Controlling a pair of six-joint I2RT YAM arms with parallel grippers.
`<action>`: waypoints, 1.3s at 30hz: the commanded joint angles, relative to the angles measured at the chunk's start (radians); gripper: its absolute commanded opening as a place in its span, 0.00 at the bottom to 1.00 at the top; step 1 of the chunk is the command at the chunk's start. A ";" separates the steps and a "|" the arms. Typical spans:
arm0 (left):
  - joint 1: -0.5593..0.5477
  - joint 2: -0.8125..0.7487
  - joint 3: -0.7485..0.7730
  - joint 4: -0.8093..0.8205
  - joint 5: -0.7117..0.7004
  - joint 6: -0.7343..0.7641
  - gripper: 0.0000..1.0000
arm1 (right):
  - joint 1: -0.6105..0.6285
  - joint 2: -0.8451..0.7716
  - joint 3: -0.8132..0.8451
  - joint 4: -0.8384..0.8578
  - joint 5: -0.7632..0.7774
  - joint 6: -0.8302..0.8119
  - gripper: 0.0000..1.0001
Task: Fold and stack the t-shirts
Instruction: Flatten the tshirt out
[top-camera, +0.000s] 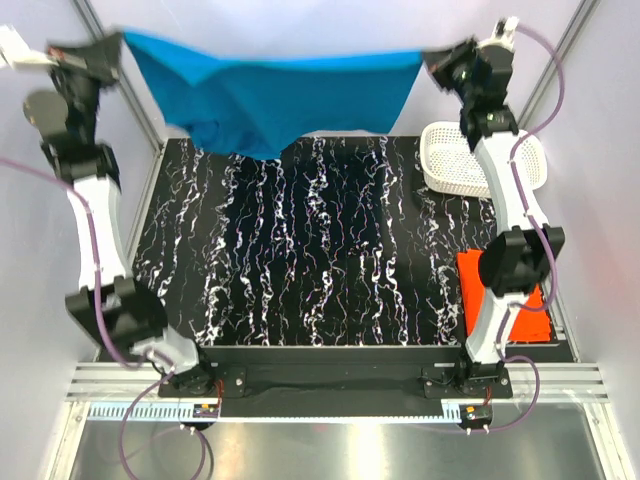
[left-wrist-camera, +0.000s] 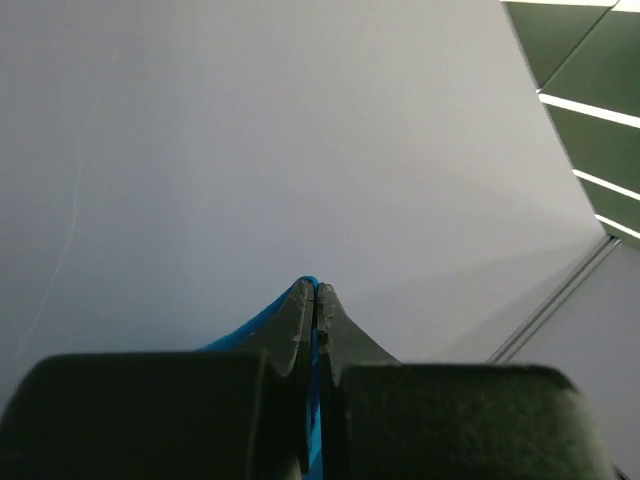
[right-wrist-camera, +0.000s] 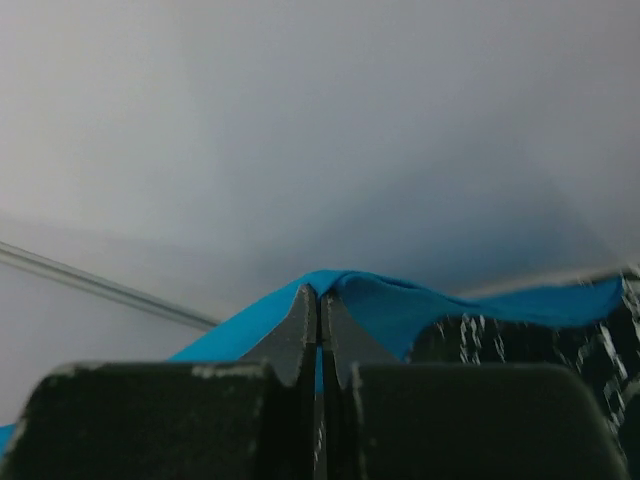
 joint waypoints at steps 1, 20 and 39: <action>0.019 -0.237 -0.287 0.097 0.098 0.035 0.00 | -0.010 -0.196 -0.263 -0.004 -0.089 0.033 0.00; -0.073 -0.779 -1.199 -0.778 -0.065 0.268 0.00 | 0.074 -0.596 -1.405 -0.074 -0.261 0.016 0.00; -0.119 -0.752 -1.150 -1.375 -0.632 0.116 0.00 | 0.033 -0.564 -1.359 -0.599 0.082 -0.248 0.00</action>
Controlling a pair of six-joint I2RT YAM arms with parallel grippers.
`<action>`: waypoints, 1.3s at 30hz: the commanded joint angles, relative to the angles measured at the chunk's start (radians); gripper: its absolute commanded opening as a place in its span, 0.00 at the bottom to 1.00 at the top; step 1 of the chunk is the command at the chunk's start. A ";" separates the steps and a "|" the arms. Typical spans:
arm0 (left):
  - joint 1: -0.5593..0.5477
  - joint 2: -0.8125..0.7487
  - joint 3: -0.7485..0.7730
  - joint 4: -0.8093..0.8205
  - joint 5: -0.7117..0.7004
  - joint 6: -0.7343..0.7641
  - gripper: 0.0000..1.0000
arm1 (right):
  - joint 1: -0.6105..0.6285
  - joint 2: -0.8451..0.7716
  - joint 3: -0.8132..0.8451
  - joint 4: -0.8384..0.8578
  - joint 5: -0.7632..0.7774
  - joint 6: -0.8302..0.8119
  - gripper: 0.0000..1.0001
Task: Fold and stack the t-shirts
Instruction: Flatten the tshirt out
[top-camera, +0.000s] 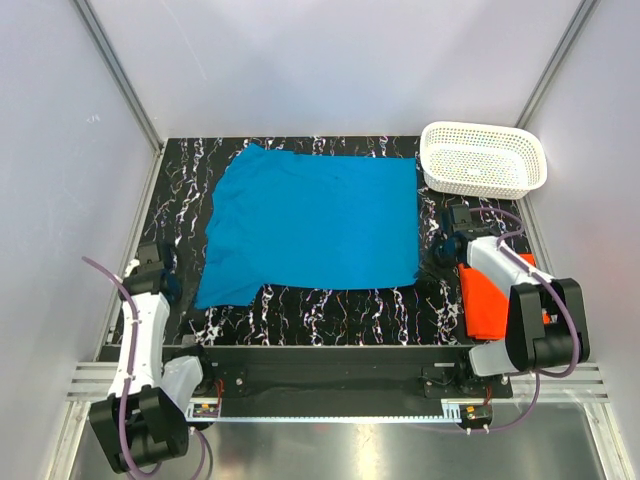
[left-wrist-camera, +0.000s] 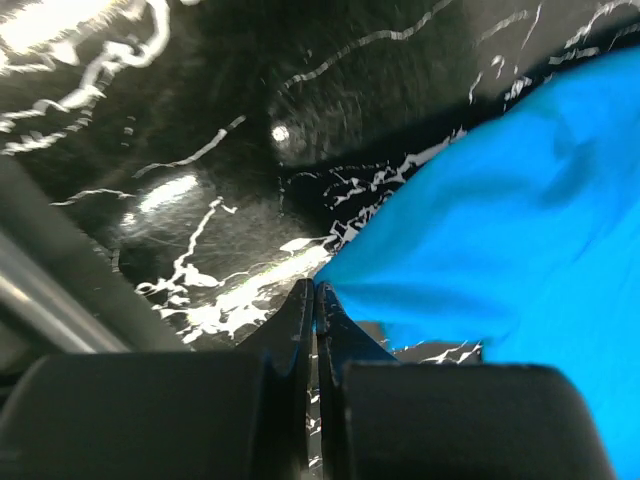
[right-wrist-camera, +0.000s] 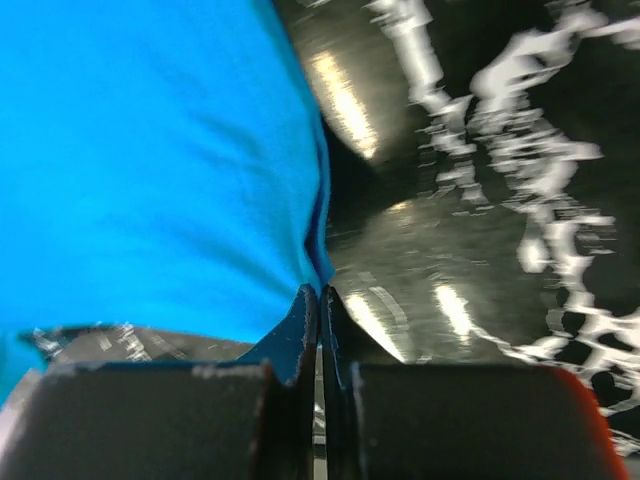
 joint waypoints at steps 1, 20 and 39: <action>-0.003 0.019 0.084 -0.036 -0.110 -0.017 0.00 | -0.035 0.024 0.051 -0.115 0.121 -0.081 0.00; -0.079 0.052 0.003 0.082 0.204 0.034 0.00 | -0.052 0.163 0.140 -0.154 0.072 -0.174 0.01; -0.137 0.151 0.270 0.183 0.222 0.236 0.00 | -0.052 0.130 0.145 -0.168 0.104 -0.176 0.02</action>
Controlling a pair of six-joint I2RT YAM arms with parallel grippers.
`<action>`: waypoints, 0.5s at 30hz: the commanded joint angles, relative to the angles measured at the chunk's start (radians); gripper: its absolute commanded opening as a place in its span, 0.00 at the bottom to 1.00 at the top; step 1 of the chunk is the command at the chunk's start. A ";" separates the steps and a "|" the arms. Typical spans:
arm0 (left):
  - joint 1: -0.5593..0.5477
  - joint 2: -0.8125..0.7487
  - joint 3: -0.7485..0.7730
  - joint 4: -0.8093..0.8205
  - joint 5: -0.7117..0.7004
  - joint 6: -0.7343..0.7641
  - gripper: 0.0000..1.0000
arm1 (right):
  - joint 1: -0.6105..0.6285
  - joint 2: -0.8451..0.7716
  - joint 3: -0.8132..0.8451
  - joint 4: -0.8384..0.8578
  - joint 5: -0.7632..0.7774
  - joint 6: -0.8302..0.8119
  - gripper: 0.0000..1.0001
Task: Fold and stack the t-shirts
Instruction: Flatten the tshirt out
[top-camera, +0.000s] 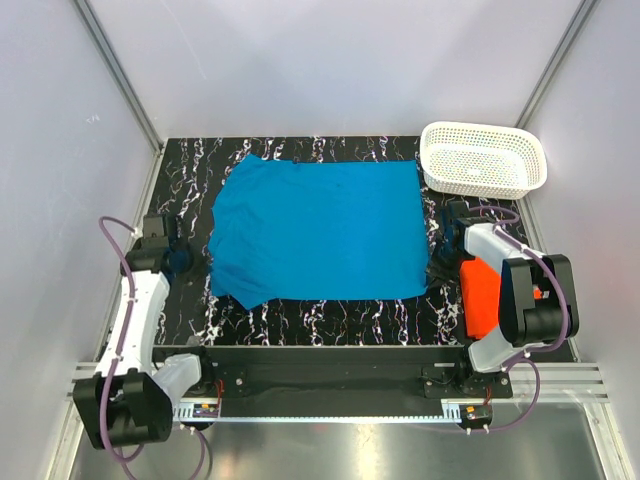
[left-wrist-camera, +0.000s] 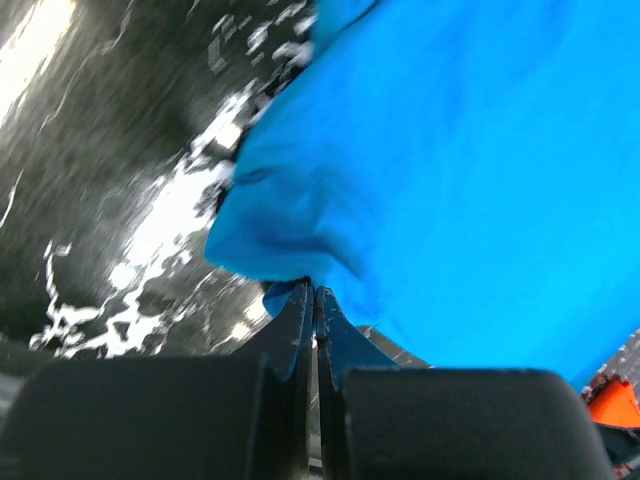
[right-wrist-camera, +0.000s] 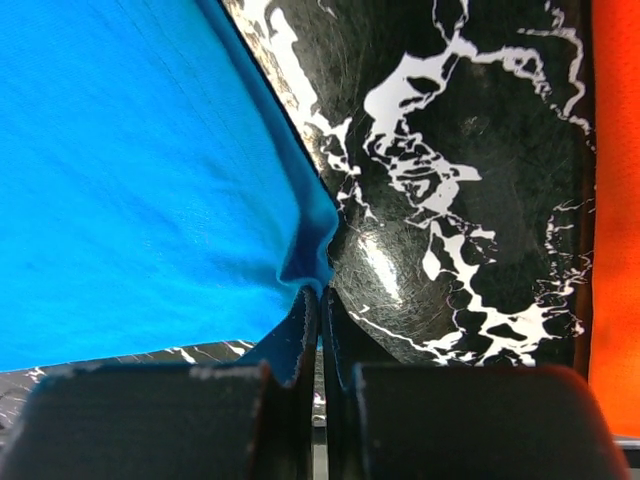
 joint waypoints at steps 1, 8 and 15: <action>-0.003 0.047 0.098 0.115 0.048 0.059 0.00 | -0.004 -0.021 0.056 -0.006 0.029 -0.008 0.02; -0.013 0.188 0.209 0.195 0.082 0.059 0.00 | -0.013 0.032 0.174 -0.014 0.061 -0.020 0.02; -0.013 0.351 0.383 0.217 0.088 0.074 0.00 | -0.019 0.124 0.315 -0.029 0.086 -0.034 0.01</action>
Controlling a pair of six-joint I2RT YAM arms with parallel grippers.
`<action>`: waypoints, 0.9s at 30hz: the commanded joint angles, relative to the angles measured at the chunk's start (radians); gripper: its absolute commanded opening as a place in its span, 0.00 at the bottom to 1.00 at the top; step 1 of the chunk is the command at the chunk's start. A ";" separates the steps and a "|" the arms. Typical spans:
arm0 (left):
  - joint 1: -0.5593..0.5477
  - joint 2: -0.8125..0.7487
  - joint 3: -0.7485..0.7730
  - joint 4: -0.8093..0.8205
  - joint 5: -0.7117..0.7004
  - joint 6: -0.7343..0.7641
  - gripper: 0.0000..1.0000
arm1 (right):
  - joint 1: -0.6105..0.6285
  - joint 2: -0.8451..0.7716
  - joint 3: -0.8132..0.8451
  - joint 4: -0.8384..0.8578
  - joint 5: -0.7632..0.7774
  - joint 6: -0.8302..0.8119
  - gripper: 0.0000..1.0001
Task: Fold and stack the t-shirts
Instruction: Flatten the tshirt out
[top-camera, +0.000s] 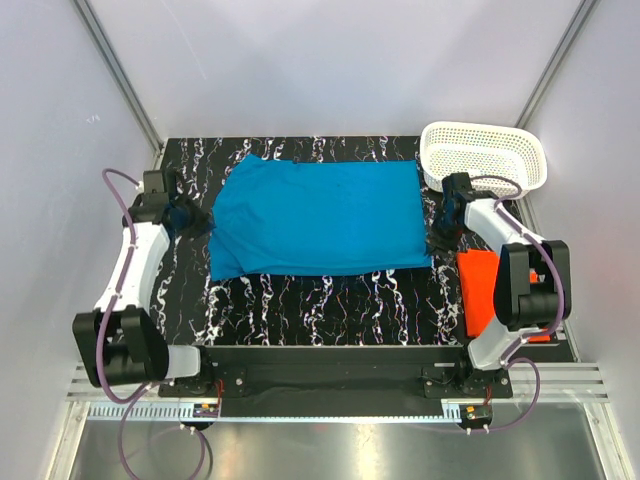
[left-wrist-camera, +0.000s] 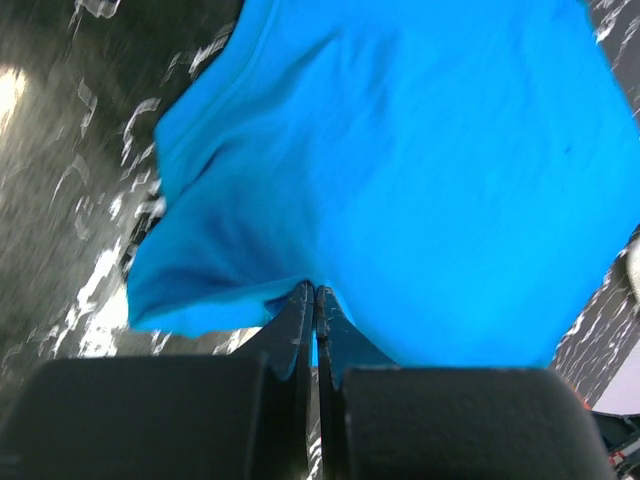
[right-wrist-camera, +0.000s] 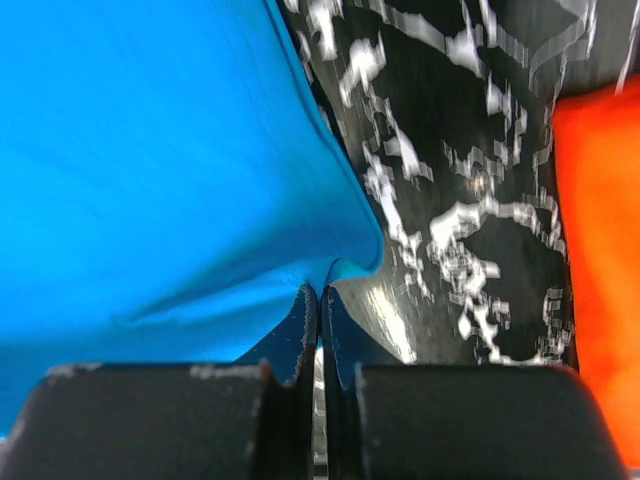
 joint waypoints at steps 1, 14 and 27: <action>-0.002 0.074 0.118 0.072 0.028 0.024 0.00 | -0.013 0.054 0.099 -0.005 0.050 -0.025 0.01; -0.006 0.352 0.377 0.080 0.083 0.034 0.00 | -0.016 0.231 0.293 -0.017 0.052 -0.016 0.01; -0.008 0.498 0.502 0.078 0.150 0.033 0.00 | -0.022 0.289 0.345 -0.034 0.081 -0.016 0.02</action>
